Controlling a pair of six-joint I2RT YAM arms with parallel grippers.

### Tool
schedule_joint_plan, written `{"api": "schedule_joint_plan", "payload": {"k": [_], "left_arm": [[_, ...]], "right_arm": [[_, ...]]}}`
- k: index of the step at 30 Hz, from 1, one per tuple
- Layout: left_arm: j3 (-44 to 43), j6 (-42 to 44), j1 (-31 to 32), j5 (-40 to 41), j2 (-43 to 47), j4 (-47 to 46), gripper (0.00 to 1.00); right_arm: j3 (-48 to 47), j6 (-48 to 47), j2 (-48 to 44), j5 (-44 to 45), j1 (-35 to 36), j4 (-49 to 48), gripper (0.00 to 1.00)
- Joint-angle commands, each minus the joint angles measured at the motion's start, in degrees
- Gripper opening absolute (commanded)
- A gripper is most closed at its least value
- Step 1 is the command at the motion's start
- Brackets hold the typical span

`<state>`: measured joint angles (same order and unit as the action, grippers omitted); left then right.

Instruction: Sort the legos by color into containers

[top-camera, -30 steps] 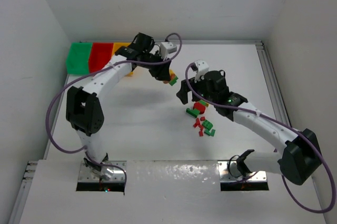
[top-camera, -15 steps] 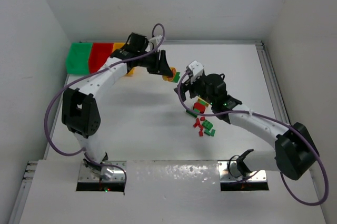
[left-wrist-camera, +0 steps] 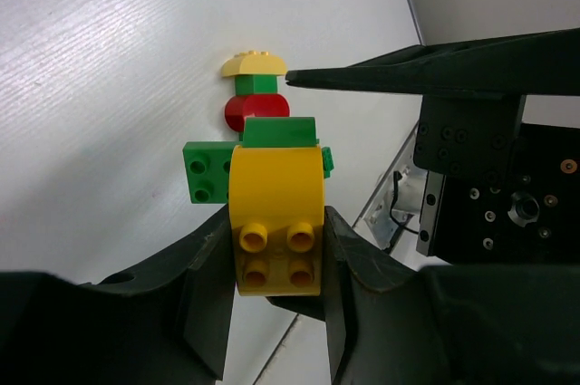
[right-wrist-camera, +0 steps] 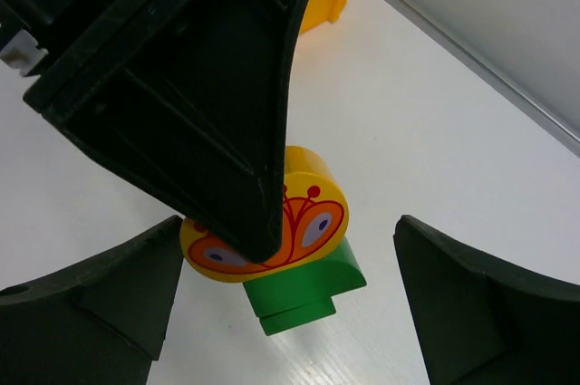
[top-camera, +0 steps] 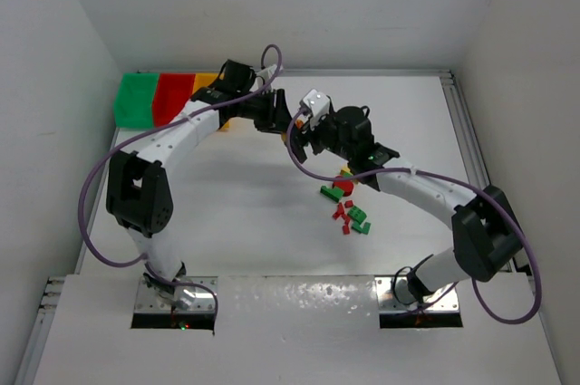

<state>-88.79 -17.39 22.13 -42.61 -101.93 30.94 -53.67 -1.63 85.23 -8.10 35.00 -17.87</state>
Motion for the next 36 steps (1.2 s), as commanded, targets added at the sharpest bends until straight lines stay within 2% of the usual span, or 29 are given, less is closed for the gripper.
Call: {"api": "schedule_joint_plan", "payload": {"k": [1,6,15,24,26,29,33,34,36], "left_arm": [[-1.99,-0.37,-0.24,-1.16,2.09,-2.73,0.00],[-3.58,0.42,-0.25,-0.98,1.47,-2.46,0.00],[-2.70,2.45,-0.16,-1.42,1.38,-0.71,0.00],[-2.61,2.97,0.19,-1.51,1.56,0.00,0.00],[-2.70,3.32,0.11,-1.34,1.65,0.26,0.00],[-2.70,3.68,0.28,-1.07,1.56,1.05,0.00],[-3.40,3.41,0.28,-1.16,1.47,0.61,0.00],[-3.93,3.50,0.28,-1.07,1.38,0.61,0.00],[-4.19,3.76,0.28,-0.81,1.30,0.79,0.00]], "right_arm": [[-0.91,-3.29,-1.12,-1.57,-0.11,1.87,0.95],[-2.49,-4.44,-1.73,-3.59,-0.11,8.81,0.85],[-1.97,-4.52,-0.77,-3.95,-0.20,5.31,0.88],[-4.43,-8.56,1.25,-2.10,-0.20,7.76,0.76],[-4.34,-9.35,1.25,-1.22,-0.11,7.76,0.76],[-4.95,-10.76,1.69,0.98,-0.11,8.11,0.83],[-6.97,-11.99,2.57,-0.51,-0.20,11.10,0.71],[-6.97,-11.91,2.48,-0.78,-0.20,11.27,0.61],[-6.54,-11.56,2.22,-1.13,-0.11,10.84,0.53]]}}
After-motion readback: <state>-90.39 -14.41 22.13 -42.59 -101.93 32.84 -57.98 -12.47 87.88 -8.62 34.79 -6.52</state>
